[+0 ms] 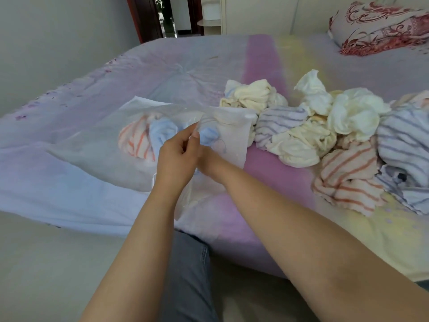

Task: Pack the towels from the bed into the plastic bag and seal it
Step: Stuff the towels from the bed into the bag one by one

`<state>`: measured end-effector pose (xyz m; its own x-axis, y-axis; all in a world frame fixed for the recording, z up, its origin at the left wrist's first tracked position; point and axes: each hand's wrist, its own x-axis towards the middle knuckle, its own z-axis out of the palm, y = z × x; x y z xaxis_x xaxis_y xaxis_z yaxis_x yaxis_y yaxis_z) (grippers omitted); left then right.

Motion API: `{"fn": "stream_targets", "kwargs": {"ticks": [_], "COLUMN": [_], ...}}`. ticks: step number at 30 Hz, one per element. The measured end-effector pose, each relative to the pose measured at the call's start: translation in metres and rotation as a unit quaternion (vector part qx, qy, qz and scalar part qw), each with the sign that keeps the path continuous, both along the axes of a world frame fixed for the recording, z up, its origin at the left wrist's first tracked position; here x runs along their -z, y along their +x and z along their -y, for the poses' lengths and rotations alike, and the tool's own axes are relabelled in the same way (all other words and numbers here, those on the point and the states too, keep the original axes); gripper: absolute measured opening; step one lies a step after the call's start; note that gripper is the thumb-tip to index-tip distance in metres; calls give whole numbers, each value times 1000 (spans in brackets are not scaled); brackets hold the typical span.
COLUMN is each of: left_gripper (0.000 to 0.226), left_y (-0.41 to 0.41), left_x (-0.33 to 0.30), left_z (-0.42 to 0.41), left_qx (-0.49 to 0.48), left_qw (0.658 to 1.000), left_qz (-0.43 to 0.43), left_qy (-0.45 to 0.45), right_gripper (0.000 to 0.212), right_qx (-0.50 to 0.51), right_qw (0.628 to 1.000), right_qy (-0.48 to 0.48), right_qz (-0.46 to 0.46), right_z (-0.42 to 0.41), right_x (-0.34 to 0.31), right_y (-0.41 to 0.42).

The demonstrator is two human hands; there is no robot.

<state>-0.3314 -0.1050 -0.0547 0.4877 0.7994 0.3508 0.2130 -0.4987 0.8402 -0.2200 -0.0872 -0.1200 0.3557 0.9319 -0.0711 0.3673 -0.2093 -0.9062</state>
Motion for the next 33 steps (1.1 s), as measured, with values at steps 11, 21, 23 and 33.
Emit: {"fn": "stream_targets", "kwargs": {"ticks": [11, 21, 23, 33], "left_gripper": [29, 33, 33, 24], "left_y": [36, 40, 39, 38], "left_x": [25, 34, 33, 28], "left_z": [17, 30, 29, 16], "left_qx": [3, 20, 23, 45], "left_qw": [999, 998, 999, 998], "left_qz": [-45, -51, -45, 16], "left_qy": [20, 21, 19, -35], "right_gripper": [45, 86, 77, 30], "right_qx": [445, 452, 441, 105], "right_qw": [804, 853, 851, 954], "right_qy": [-45, -14, 43, 249], "right_qz": [392, 259, 282, -133], "right_z": [225, 252, 243, 214], "right_x": [14, 17, -4, -76], "right_y": [81, 116, 95, 5]}}
